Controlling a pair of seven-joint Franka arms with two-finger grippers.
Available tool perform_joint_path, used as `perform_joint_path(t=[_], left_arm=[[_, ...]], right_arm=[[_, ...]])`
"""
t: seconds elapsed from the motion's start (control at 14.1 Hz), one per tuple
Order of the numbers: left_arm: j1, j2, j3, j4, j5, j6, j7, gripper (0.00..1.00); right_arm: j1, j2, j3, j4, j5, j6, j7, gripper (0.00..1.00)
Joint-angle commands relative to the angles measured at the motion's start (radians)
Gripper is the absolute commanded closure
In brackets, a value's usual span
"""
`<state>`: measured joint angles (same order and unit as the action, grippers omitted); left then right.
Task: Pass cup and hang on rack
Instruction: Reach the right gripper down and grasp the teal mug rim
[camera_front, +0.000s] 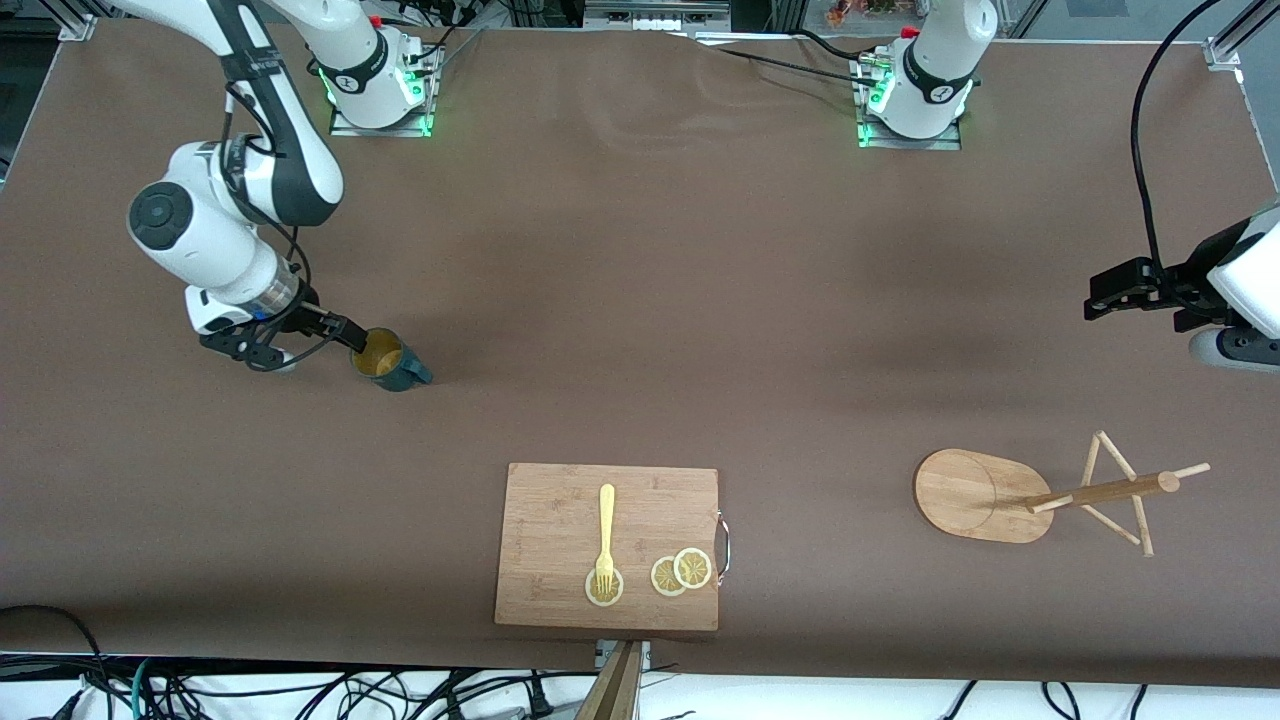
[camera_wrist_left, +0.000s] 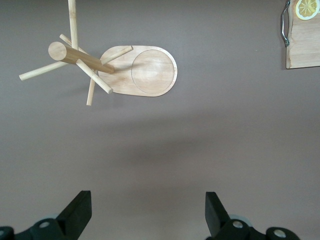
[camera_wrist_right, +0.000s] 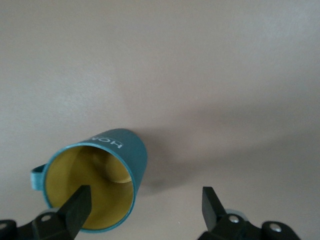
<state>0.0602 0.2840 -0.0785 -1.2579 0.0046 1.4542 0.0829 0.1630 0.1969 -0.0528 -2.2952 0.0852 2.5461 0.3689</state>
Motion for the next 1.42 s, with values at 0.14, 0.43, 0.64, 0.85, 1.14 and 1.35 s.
perform_joint_path(t=[0.14,0.43,0.64,0.85,1.14,1.35], left_arm=[[0.001,0.009,0.003,0.021,-0.02,-0.001,-0.005,0.0],[0.0,0.009,0.003,0.021,-0.02,-0.003,-0.006,0.0],[0.003,0.009,0.003,0.02,-0.02,-0.008,-0.008,0.0],[0.003,0.009,0.003,0.02,-0.02,-0.009,-0.009,0.0],[-0.003,0.009,0.002,0.02,-0.029,-0.011,-0.011,0.0],[-0.013,0.02,-0.003,0.02,-0.028,-0.008,-0.006,0.0]], right_arm=[[0.026,0.07,-0.001,-0.015,-0.01,0.112,0.05,0.2],[0.046,0.081,-0.001,-0.012,-0.009,0.118,0.045,1.0],[0.044,0.079,-0.001,-0.007,-0.009,0.115,0.025,1.0],[0.046,0.07,-0.001,0.026,-0.01,0.05,0.025,1.0],[0.047,0.067,0.019,0.208,-0.012,-0.206,0.019,1.0],[0.104,0.088,0.034,0.405,-0.009,-0.404,0.024,1.0]])
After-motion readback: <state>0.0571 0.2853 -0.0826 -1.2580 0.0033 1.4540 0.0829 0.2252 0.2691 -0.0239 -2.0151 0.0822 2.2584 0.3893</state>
